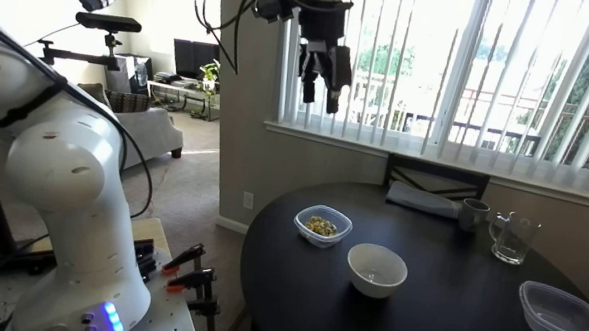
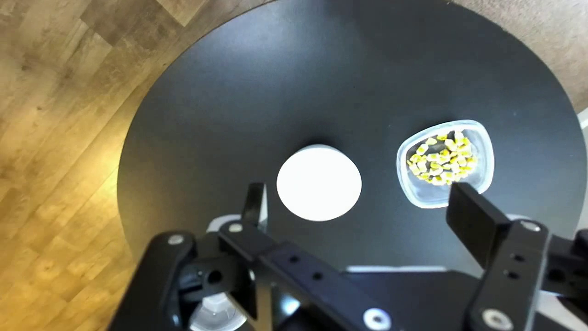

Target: Pour the sweets from the left bowl to the right bowl

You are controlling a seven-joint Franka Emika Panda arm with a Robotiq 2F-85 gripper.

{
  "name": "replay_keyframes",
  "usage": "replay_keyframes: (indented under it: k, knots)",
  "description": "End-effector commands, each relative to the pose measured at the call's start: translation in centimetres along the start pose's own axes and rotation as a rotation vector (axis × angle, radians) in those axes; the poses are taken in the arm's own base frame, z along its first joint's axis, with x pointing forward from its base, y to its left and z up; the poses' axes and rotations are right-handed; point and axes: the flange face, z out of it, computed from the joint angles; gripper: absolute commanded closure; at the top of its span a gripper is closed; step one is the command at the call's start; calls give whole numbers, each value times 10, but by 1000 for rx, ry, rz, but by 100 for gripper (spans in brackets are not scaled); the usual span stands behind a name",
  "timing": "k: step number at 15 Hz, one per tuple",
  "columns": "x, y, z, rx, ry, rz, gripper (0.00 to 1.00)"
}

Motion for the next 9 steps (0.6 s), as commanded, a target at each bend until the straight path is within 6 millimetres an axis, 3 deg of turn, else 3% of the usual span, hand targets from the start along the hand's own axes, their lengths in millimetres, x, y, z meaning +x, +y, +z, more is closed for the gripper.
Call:
replay_keyframes:
  k: [1,3,5,9]
  knots:
    - [8,-93,9,-149,85,-4,0]
    - [20,-135,27,-137,98,-42,0]
    - [35,-158,56,-108,110,-101,0]
    - [75,-165,134,-49,90,-195,0]
